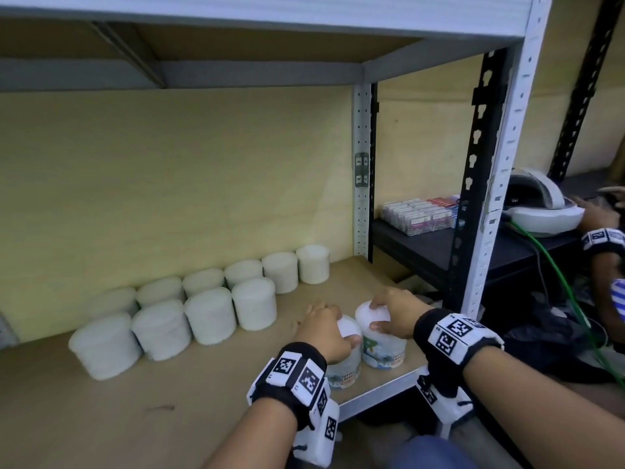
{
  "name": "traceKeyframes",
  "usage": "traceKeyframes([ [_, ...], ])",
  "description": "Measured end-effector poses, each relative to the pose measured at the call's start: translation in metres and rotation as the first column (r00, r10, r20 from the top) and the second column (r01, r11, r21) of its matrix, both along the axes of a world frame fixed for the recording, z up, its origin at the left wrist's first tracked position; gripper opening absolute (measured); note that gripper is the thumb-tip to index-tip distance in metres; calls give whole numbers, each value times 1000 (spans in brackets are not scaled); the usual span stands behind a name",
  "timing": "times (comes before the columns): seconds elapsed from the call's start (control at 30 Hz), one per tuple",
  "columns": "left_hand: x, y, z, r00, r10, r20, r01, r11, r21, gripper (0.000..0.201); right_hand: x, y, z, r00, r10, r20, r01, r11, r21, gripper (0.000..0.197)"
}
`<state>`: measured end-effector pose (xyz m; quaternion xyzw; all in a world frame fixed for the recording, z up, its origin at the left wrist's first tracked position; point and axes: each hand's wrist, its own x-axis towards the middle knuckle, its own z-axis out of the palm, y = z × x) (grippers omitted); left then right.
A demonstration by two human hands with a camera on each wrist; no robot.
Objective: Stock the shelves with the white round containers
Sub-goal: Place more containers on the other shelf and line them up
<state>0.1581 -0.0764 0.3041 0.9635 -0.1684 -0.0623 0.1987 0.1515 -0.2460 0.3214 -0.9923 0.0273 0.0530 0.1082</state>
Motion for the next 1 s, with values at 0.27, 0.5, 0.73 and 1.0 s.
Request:
traceKeyframes([
  [0.27,2,1,5,1000,-3,-13,3,1000,-27,56,-1,1,3,999,-13,-30,14,1000,14,54],
  [0.5,17,39,26,998,53,18,-49,982,-185,55,12,21,32,999,-33,22,29,987,161,46],
  [0.73,40,119,39,981,190,28,-182,966,-185,49,37,97,39,989,85,119,-112,964,242,36],
  [1.0,75,197,33,955,295,7,-292,950,-110,48,86,178,27,979,170,114,-188,965,182,39],
])
